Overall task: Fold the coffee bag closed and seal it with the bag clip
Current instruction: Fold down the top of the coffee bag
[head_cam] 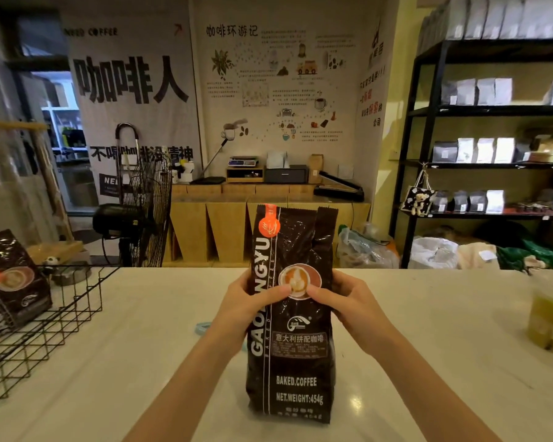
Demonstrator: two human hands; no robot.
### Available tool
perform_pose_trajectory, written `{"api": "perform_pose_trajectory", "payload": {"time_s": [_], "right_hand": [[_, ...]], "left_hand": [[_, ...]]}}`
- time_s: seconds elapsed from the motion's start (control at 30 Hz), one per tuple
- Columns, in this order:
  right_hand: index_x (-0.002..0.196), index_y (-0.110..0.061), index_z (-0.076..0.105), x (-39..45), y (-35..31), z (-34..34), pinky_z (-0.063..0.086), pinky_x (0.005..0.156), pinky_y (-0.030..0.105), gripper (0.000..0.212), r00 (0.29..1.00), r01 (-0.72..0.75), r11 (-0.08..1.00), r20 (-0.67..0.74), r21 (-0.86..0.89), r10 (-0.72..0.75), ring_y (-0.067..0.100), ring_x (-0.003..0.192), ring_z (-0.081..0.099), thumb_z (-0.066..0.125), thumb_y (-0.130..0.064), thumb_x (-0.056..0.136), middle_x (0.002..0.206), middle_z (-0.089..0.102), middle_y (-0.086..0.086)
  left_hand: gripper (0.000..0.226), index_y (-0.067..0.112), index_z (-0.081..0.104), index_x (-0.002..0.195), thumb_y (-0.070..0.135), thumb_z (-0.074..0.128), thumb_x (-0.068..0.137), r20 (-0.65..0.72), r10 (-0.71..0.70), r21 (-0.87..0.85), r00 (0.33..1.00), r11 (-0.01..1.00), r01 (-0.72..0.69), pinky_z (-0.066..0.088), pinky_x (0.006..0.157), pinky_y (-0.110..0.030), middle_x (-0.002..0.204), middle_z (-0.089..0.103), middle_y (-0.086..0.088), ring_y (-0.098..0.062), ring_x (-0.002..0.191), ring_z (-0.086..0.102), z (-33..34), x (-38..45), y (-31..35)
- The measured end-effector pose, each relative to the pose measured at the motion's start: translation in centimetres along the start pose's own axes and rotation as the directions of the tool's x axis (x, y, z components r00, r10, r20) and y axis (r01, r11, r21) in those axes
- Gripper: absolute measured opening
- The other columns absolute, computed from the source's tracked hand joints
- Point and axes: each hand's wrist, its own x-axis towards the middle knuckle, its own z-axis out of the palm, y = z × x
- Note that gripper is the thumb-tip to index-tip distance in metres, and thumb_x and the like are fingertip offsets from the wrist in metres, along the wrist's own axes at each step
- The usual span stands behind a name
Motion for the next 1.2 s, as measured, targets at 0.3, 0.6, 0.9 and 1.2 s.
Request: {"api": "perform_pose_trajectory", "payload": {"time_s": [0.3, 0.6, 0.9, 1.2], "right_hand": [[0.089, -0.015, 0.073, 0.0, -0.3, -0.8, 0.054, 0.069, 0.021, 0.023, 0.999, -0.025, 0.999, 0.029, -0.02, 0.025, 0.016, 0.085, 0.07, 0.065, -0.022, 0.068, 0.083, 0.076, 0.0], [0.097, -0.015, 0.068, 0.3, -1.5, -0.6, 0.054, 0.069, 0.023, 0.036, 1.0, -0.019, 1.0, 0.017, 0.023, 0.019, 0.019, 0.084, 0.07, 0.071, -0.014, 0.061, 0.085, 0.075, 0.0], [0.079, -0.01, 0.075, 0.6, -2.3, 0.7, 0.057, 0.065, 0.027, 0.031, 0.989, 0.058, 0.997, -0.134, -0.051, -0.064, 0.023, 0.075, 0.073, 0.08, -0.018, 0.049, 0.079, 0.077, 0.008], [0.066, -0.013, 0.073, 0.8, -2.3, -0.2, 0.054, 0.054, 0.018, 0.005, 0.994, -0.037, 0.999, -0.104, -0.002, 0.037, 0.014, 0.061, 0.07, 0.074, -0.012, 0.062, 0.064, 0.075, 0.002]], "left_hand": [[0.043, 0.013, 0.064, 0.091, 0.016, 0.076, 0.05, -0.023, 0.02, -0.073, 1.0, 0.997, -0.021, 0.056, 0.057, -0.027, 0.077, 0.075, -0.002, -0.019, 0.072, 0.071, -0.1, 0.0, 0.1], [0.049, 0.028, 0.059, 0.096, 0.027, 0.077, 0.051, -0.007, 0.111, 0.043, 0.994, 0.993, -0.111, 0.055, 0.068, -0.03, 0.087, 0.073, 0.003, -0.014, 0.08, 0.07, 0.2, -0.3, 0.9], [0.023, 0.016, 0.068, 0.082, 0.013, 0.076, 0.061, -0.088, 0.166, -0.014, 0.982, 0.986, -0.168, 0.057, 0.064, -0.034, 0.073, 0.075, -0.001, -0.021, 0.071, 0.071, 1.0, 0.1, 1.6], [0.019, 0.01, 0.071, 0.077, 0.026, 0.063, 0.074, -0.07, 0.154, 0.005, 0.986, 0.988, -0.154, 0.056, 0.067, -0.032, 0.071, 0.075, -0.006, -0.02, 0.068, 0.07, 0.6, 0.7, 1.3]]}}
